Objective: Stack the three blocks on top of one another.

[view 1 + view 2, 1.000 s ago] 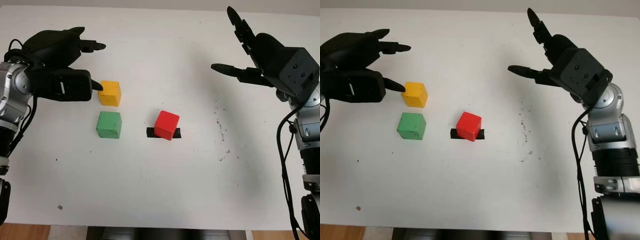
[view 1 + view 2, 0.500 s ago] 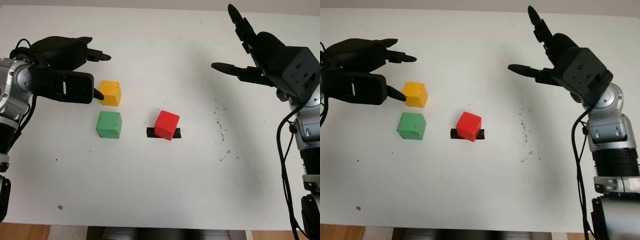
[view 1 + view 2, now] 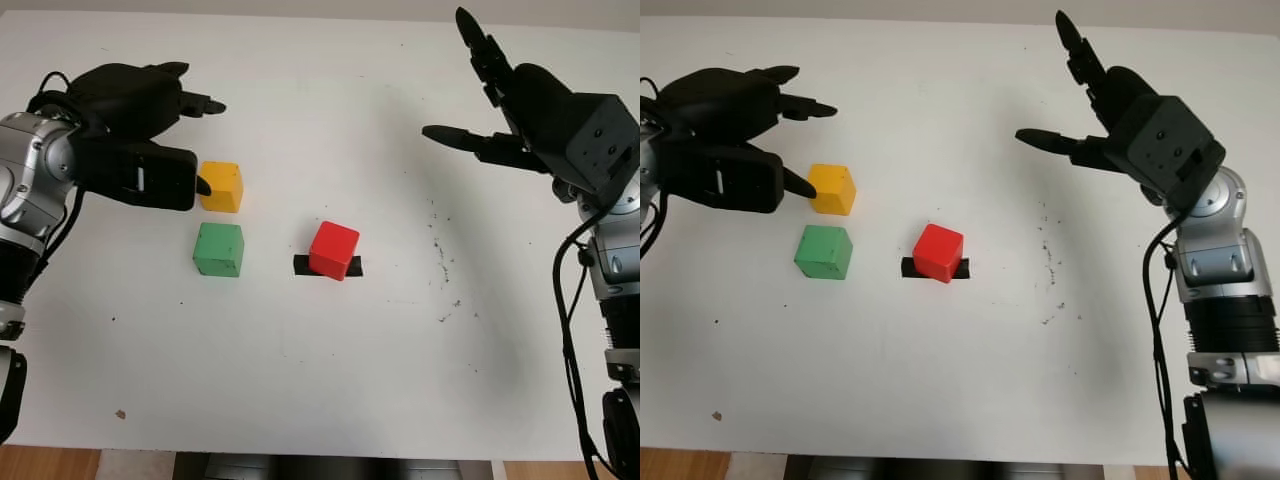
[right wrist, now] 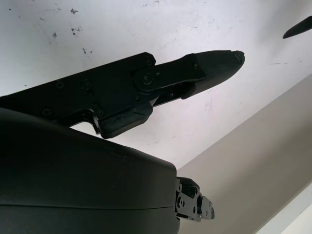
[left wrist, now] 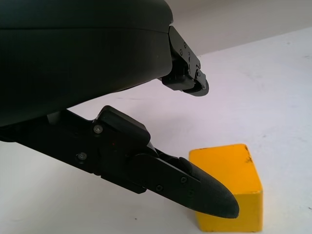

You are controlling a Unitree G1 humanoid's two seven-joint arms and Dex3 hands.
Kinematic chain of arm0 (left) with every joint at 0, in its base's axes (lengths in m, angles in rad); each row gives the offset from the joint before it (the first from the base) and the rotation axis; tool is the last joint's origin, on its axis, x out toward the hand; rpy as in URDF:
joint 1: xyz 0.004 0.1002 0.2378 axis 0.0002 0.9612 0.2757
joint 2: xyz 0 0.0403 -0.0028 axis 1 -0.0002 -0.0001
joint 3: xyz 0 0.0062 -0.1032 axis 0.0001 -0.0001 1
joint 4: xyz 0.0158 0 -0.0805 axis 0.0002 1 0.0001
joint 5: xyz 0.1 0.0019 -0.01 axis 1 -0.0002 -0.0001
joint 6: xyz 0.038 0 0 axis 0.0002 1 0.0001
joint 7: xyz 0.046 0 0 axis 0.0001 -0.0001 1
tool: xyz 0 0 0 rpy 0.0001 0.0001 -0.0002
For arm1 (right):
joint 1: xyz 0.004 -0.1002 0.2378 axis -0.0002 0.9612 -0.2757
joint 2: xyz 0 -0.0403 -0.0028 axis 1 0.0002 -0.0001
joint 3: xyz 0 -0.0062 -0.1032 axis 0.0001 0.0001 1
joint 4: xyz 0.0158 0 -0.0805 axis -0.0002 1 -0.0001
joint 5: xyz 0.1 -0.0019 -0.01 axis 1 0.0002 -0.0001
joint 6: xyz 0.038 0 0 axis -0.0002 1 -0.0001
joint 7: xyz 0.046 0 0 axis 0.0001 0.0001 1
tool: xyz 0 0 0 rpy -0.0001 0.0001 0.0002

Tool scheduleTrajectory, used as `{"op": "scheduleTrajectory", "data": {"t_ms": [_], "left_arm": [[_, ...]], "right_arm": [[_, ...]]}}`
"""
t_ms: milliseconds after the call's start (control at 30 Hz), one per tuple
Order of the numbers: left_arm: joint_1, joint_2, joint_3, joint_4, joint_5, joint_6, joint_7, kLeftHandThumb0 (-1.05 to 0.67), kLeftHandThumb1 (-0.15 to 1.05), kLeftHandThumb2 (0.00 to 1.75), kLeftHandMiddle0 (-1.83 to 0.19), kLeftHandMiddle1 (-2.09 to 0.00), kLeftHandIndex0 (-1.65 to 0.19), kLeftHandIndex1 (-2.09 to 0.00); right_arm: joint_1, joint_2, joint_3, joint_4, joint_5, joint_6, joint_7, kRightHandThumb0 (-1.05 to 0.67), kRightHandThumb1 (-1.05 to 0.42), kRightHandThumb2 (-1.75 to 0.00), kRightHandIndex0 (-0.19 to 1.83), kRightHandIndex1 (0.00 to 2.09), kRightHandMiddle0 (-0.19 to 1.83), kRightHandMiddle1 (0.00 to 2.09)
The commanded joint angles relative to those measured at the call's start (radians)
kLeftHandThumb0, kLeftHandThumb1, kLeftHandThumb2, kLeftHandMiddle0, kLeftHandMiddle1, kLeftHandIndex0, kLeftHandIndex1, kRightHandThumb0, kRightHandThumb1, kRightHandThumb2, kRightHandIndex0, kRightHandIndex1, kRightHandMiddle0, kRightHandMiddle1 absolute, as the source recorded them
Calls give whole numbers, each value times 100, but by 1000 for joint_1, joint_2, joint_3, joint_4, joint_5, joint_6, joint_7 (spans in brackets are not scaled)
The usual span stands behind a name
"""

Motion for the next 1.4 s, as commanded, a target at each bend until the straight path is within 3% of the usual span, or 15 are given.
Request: {"op": "scheduleTrajectory", "data": {"t_ms": [0, 400, 767, 1367], "left_arm": [[0, 2, -7, 3, 1, -1, 0, -93, 94, 5, -1, -6, -41, -8], [-5, 5, -1, -7, -34, 11, -56, -92, 90, 4, -2, -6, -43, -9], [38, -10, -62, -38, 143, 84, 82, -86, 91, 5, -4, -6, -44, -8], [59, -33, -59, -8, 104, 57, 86, -85, 93, 5, -8, -6, -50, -9]], "right_arm": [[-3, -4, -12, -1, 10, 8, 2, -78, -105, -15, -19, 0, -19, 0], [3, 0, -12, -8, 16, 14, -1, -76, -105, -15, -19, 0, -19, 0], [12, -3, -12, -16, 19, 14, 0, -74, -105, -15, -19, 0, -19, 0], [16, -3, -14, -19, 30, 11, -3, -73, -105, -15, -19, 0, -19, 0]]}}
